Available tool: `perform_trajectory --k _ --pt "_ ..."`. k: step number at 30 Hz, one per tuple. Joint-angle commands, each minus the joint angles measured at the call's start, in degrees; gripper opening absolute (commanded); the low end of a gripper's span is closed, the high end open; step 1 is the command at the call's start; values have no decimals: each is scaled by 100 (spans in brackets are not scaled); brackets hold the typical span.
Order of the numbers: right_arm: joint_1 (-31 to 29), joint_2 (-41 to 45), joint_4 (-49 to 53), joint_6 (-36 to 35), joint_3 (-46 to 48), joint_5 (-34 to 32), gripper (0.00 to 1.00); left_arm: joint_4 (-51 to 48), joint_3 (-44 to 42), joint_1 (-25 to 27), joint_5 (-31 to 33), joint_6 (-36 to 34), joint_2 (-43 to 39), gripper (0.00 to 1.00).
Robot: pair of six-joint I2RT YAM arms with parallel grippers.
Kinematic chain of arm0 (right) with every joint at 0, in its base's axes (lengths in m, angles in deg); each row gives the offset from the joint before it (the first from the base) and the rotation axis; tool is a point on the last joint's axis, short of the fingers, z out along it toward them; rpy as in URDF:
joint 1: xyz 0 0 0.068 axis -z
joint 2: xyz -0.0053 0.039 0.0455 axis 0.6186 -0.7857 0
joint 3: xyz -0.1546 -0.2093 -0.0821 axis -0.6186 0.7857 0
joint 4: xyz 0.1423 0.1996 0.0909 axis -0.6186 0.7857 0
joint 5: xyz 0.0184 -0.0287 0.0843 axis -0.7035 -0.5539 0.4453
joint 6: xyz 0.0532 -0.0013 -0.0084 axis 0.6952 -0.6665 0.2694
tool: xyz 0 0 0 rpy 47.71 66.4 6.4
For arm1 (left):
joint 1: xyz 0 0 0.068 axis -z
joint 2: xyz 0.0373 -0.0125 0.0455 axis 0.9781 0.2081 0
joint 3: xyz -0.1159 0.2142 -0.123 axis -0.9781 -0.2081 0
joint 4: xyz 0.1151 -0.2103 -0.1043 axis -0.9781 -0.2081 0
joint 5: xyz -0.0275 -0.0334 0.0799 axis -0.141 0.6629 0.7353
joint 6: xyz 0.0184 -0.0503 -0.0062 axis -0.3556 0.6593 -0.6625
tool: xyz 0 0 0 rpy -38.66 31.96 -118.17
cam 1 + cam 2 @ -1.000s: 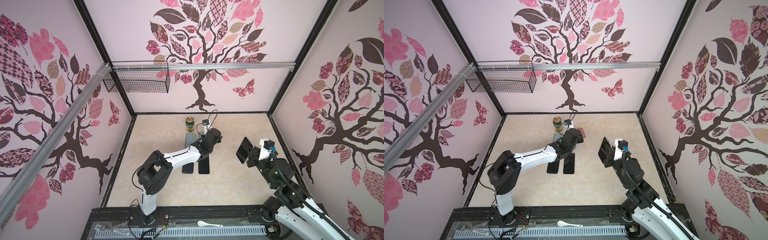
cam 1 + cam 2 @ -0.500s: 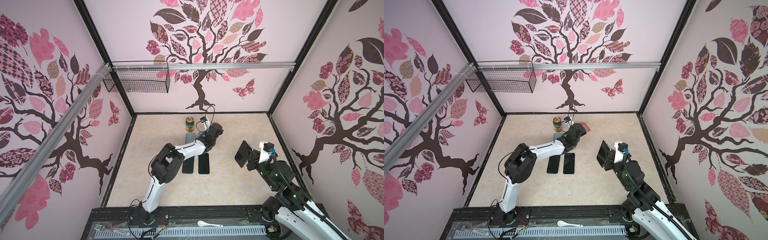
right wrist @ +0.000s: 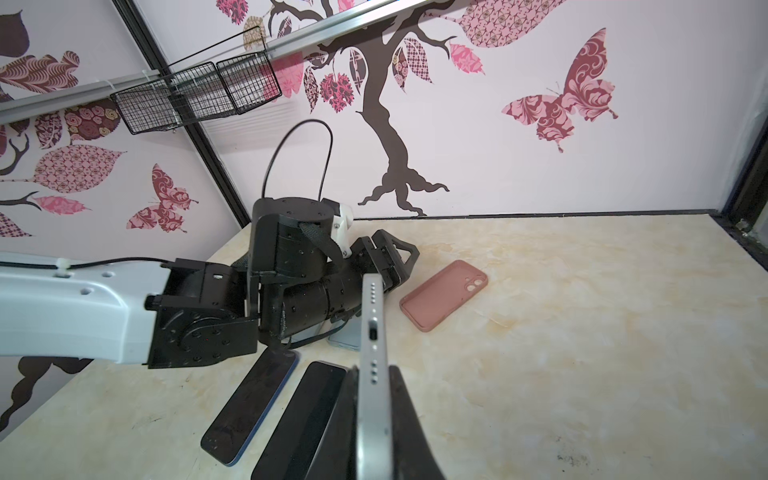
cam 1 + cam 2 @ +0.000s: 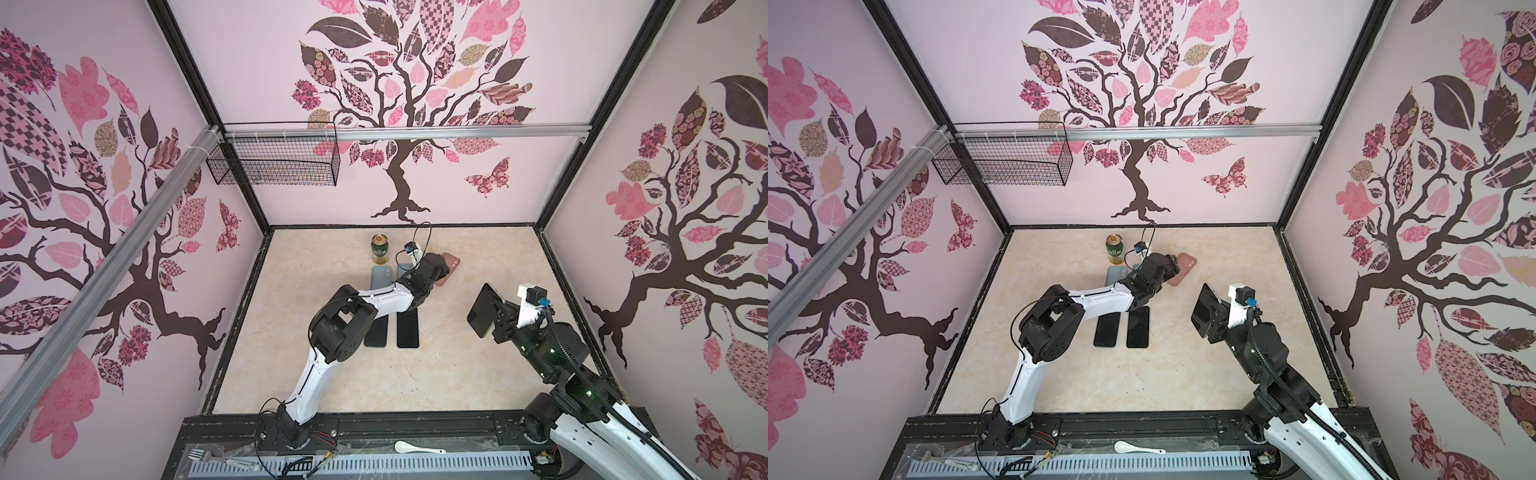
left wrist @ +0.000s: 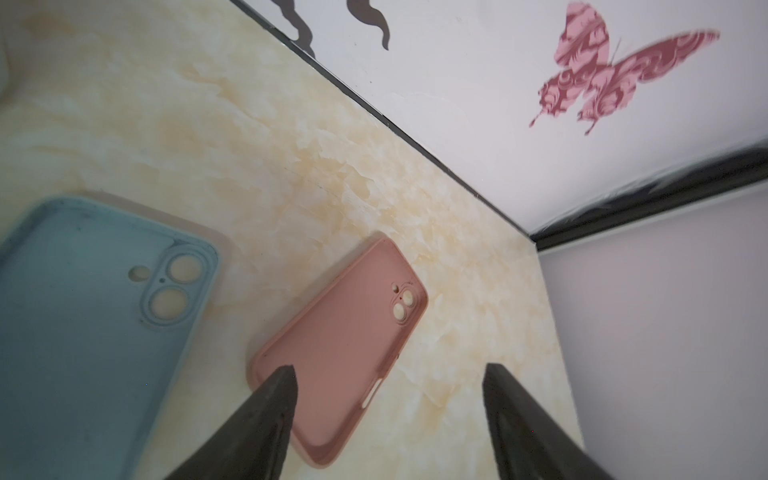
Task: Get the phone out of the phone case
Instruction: 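Carry the pink case beyond the blue cases and release it with the left gripper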
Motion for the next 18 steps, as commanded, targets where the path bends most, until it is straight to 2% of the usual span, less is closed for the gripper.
perform_trajectory --k 1,4,7,11,15,16,18 --pt "-8 -35 5 -197 -277 -17 0 -102 -485 16 -109 -561 -746 90" --pt "-6 -230 179 -348 -431 159 0 -141 -1169 -25 -410 -1107 -1576 92" --pt "-5 -420 66 -461 -472 435 0 -110 -2005 -93 -875 -1978 -2679 93" --pt "2 -781 -311 -603 -499 1123 0 -142 -3078 -503 -2549 -3089 -4235 95" --pt "0 -1393 -507 -862 -738 2186 0 -962 -3596 -1135 -4347 -3859 -5360 96" --pt "9 -1565 -468 -833 -830 2354 0 -1193 -3631 -1244 -4617 -4007 -5549 95" --pt "33 -2038 -217 -603 -1111 2431 0 -1907 -3679 -1448 -4702 -4279 -5921 96"
